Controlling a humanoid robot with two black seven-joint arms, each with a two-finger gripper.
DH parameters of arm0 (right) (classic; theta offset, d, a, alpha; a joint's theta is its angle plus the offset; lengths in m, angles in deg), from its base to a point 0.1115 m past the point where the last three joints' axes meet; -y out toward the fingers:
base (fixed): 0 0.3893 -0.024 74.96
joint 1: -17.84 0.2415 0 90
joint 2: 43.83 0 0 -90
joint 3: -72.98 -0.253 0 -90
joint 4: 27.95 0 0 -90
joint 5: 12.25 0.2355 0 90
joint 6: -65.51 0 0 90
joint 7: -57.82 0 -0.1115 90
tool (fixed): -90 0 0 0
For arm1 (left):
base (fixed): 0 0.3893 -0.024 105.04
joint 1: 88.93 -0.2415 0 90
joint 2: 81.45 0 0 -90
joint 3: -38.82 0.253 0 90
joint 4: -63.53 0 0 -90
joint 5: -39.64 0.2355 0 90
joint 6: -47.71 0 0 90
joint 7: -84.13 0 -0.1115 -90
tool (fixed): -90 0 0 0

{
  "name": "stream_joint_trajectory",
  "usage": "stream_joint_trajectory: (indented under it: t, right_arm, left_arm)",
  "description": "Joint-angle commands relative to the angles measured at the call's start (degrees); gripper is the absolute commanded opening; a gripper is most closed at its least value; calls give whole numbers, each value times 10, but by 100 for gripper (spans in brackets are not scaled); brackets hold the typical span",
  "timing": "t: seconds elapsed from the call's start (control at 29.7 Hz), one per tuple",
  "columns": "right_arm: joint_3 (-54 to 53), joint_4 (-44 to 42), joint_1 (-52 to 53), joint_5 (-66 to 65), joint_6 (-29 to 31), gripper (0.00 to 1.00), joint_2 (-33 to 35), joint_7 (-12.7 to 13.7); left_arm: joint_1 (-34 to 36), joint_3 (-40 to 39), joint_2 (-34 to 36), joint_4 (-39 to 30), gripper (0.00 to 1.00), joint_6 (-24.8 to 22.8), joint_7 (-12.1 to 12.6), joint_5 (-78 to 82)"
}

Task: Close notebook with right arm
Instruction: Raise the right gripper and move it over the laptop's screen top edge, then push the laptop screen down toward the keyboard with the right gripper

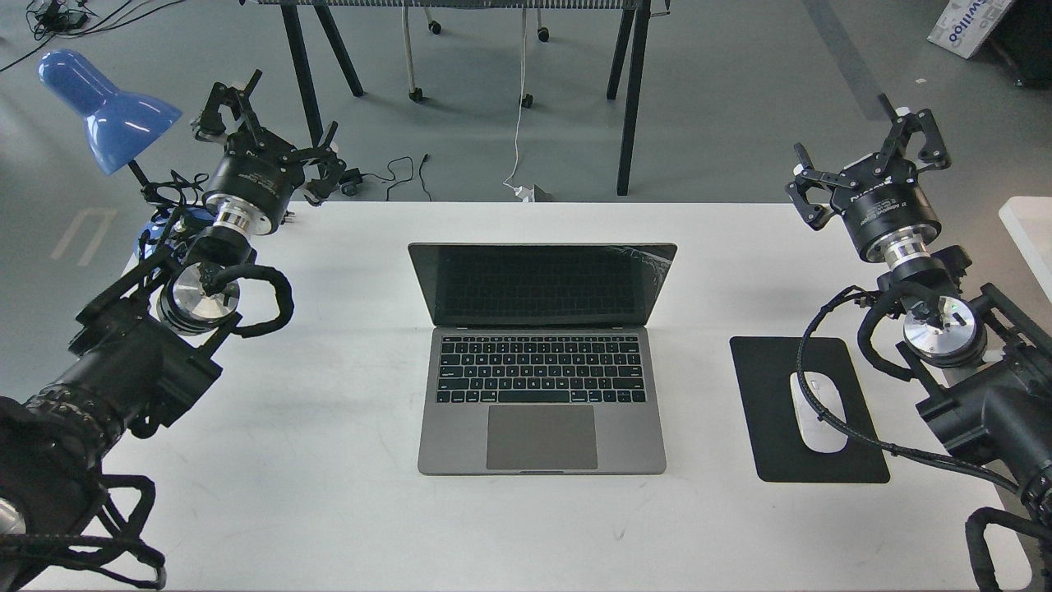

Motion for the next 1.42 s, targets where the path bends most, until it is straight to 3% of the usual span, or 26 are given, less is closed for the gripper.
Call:
stream_joint_trajectory:
  t: [0.0,0.34,0.84,1.04,1.38]
  right_arm:
    - [3,0,0,-2,0,100,1,-1]
    - [95,-15,41,-9,-6,100,-3,-1]
    - [210,-81,121,-9,-4,100,-106,5]
    - [253,-65,116,-8,2,100,-106,8]
    - [299,55,52,-17,3,100,-49,6]
  left_arm:
    - [1,2,0,0,100,0,-1,0]
    - [0,0,0,0,100,0,-1,0]
    - [0,-1,0,0,100,0,-1,0]
    - [0,-1,0,0,100,0,-1,0]
    - [0,-2,0,0,100,0,-1,0]
